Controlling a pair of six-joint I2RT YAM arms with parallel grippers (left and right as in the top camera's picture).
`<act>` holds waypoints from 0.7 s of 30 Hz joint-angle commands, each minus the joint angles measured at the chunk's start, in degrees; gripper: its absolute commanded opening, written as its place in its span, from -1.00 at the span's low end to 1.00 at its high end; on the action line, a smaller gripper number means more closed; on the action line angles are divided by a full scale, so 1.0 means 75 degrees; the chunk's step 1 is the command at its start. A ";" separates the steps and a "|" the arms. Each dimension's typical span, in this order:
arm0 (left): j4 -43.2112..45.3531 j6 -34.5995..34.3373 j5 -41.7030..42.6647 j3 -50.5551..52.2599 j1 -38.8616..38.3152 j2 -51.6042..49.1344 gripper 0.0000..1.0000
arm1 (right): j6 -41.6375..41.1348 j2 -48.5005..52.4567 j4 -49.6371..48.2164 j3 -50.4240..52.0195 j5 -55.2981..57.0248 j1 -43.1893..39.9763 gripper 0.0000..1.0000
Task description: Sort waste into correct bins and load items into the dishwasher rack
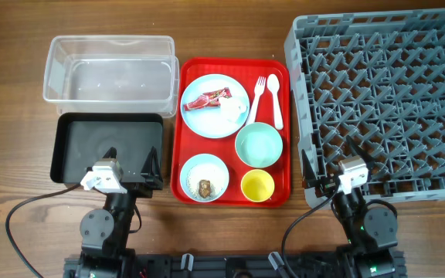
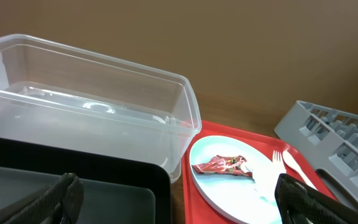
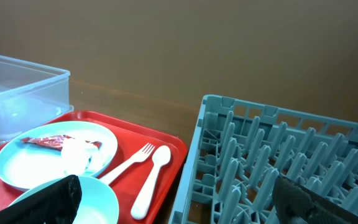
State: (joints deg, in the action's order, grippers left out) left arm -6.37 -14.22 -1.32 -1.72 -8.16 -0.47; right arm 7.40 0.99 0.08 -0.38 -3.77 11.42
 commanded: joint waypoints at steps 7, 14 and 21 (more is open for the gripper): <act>0.0023 0.0044 0.0087 0.0044 0.0055 0.0012 0.99 | 0.0012 -0.0076 -0.0032 0.0012 0.0044 -0.0020 1.00; 0.0029 0.0038 0.0790 0.0044 0.0055 0.0012 1.00 | 0.0009 -0.0076 -0.0064 0.0012 0.0041 -0.0020 1.00; 0.0915 -0.0166 0.2629 -0.0085 0.0055 0.0012 1.00 | -0.2815 -0.0076 -0.0685 -0.0204 -0.1352 -0.0020 1.00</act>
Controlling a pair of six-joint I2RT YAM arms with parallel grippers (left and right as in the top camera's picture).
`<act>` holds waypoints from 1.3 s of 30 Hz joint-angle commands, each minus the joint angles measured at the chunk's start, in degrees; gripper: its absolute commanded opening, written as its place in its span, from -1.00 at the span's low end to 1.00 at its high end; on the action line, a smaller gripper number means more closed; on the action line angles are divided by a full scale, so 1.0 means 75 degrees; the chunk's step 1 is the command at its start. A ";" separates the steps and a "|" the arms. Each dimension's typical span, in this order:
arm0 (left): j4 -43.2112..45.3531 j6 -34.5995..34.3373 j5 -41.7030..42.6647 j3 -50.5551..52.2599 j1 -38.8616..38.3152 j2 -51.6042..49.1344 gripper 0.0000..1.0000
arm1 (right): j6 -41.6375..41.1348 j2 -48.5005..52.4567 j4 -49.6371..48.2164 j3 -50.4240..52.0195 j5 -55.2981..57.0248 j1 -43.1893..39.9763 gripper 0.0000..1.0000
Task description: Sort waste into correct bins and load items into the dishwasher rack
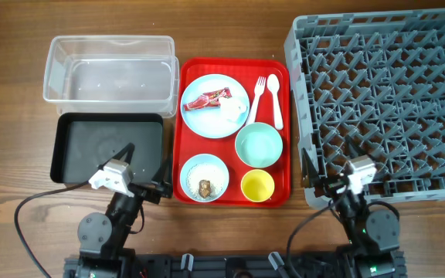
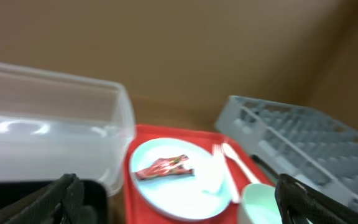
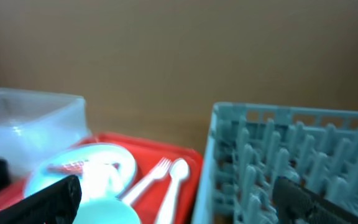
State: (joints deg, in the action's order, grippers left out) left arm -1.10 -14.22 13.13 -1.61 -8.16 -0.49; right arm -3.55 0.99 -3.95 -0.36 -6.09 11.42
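Note:
A red tray (image 1: 280,166) holds a pale blue plate (image 1: 207,117) with a red wrapper (image 1: 207,100) and a white crumpled napkin (image 1: 231,110). Also on it are a white fork (image 1: 257,96), a white spoon (image 1: 273,100), a mint bowl (image 1: 259,145), a yellow cup (image 1: 258,185) and a small bowl (image 1: 205,177) with a brown food scrap. My left gripper (image 1: 145,164) is open over the black bin's near right corner, angled toward the tray. My right gripper (image 1: 329,166) is open at the rack's near left corner. Both wrist views are blurred, and nothing lies between either pair of fingers.
A clear plastic bin (image 1: 107,77) stands at the back left, with a black bin (image 1: 91,139) in front of it. The grey dishwasher rack (image 1: 385,93) fills the right side. Cables run from both arm bases along the table's front edge.
My left gripper has turned rightward from over the black bin toward the tray. The right gripper has turned slightly left toward the tray, its wrist shifted right. Nothing on the tray has moved.

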 commanded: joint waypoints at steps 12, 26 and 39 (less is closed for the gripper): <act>-0.6056 -0.0321 0.0539 -0.7880 0.0052 -0.6575 0.99 | -0.0525 0.5505 0.7137 -0.7889 -0.1265 -0.0020 0.99; -0.7344 -0.0597 0.0125 -0.8428 -0.4433 -1.1016 0.38 | -0.4039 0.6840 0.7804 -0.8451 -0.0131 -0.0020 0.99; -0.6980 -0.0749 0.0490 -0.8693 -0.5301 -1.2415 -0.92 | -0.3319 0.6854 0.7988 -0.8451 -0.0128 -0.0020 0.99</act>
State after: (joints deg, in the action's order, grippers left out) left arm -49.23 -20.03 12.47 -65.17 -50.28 -97.73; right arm -31.40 52.60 55.31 -62.41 -8.25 11.25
